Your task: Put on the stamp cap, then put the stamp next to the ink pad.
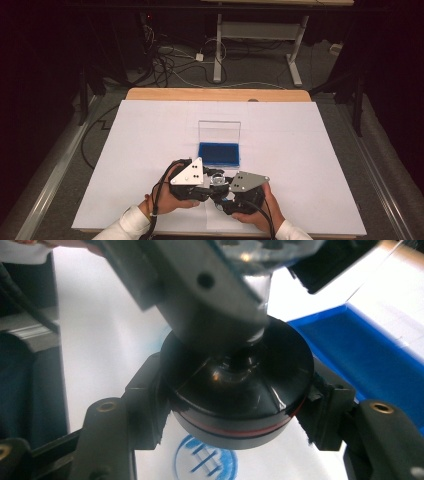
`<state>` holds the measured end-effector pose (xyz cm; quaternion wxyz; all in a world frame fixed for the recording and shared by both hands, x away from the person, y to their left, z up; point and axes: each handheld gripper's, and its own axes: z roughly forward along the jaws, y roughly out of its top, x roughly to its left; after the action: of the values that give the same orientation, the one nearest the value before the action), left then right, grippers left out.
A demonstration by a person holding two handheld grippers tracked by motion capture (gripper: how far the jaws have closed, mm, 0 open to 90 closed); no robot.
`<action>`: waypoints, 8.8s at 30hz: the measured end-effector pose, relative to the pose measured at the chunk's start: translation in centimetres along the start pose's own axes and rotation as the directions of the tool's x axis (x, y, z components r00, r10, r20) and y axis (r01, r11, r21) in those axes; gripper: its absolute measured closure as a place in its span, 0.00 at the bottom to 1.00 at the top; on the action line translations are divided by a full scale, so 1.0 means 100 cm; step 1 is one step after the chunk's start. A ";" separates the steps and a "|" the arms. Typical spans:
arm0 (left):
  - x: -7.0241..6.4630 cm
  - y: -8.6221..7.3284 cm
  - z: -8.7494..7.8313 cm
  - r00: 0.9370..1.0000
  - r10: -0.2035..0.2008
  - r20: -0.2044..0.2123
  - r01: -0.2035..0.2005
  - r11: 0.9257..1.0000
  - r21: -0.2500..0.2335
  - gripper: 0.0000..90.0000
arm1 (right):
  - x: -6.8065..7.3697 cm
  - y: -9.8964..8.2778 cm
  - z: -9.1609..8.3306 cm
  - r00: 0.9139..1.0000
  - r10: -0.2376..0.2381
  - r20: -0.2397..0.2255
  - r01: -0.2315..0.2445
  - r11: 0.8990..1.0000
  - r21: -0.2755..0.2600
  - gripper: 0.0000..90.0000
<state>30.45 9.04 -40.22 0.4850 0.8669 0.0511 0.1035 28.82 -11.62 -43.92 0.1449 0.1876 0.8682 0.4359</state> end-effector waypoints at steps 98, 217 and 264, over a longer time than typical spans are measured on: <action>-0.003 0.002 0.001 0.993 0.114 -0.031 -0.111 0.991 0.079 0.61 | 0.001 -0.001 0.001 1.000 -0.017 -0.008 0.017 0.999 0.046 0.43; 0.062 -0.029 -0.069 0.948 -0.093 -0.304 0.118 0.991 0.064 0.61 | -0.048 -0.051 -0.090 0.914 0.057 0.403 -0.035 0.998 -0.061 0.23; 0.117 -0.066 -0.015 0.894 -0.170 -0.414 0.269 0.943 0.195 0.60 | -0.044 -0.057 -0.085 0.925 0.051 0.377 -0.051 0.999 -0.009 0.24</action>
<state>41.53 15.99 -43.55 0.3617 0.8706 0.2579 0.2117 28.04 -22.72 -43.29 0.2977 0.2903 0.8191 0.3951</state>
